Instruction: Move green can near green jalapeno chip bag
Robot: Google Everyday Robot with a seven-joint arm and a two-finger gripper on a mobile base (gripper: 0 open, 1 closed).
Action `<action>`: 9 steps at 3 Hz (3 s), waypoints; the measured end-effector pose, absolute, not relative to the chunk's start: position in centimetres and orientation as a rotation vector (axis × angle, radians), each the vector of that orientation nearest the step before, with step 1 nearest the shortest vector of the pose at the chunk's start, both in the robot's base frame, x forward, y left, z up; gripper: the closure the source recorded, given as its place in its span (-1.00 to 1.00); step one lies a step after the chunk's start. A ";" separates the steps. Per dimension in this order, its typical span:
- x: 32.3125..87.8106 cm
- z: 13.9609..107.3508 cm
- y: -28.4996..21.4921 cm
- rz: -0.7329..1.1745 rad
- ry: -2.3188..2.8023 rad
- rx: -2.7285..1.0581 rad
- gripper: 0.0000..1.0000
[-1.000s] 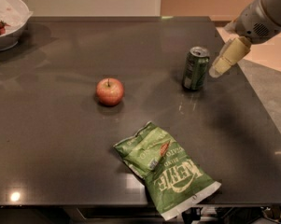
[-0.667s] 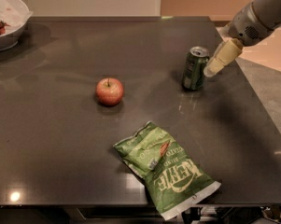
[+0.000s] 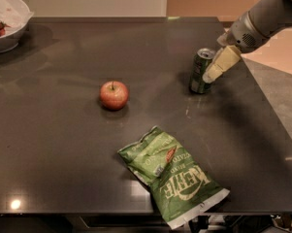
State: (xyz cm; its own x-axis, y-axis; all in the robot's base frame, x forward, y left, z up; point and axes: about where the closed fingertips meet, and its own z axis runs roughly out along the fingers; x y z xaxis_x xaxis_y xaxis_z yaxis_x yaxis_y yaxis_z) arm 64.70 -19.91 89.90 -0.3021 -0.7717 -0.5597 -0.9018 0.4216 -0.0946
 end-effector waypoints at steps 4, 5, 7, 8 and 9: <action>61.4 90.9 -17.3 0.397 2.040 -1.548 0.73; 58.1 91.7 -16.8 0.423 1.968 -1.647 1.00; 53.0 92.4 -16.0 0.458 1.860 -1.765 1.00; 50.8 92.1 -13.9 0.503 1.781 -1.833 1.00; 49.5 91.4 -11.5 0.544 1.714 -1.892 1.00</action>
Offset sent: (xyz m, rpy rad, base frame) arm -0.0113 0.0168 0.0066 0.0429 -0.0059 0.0573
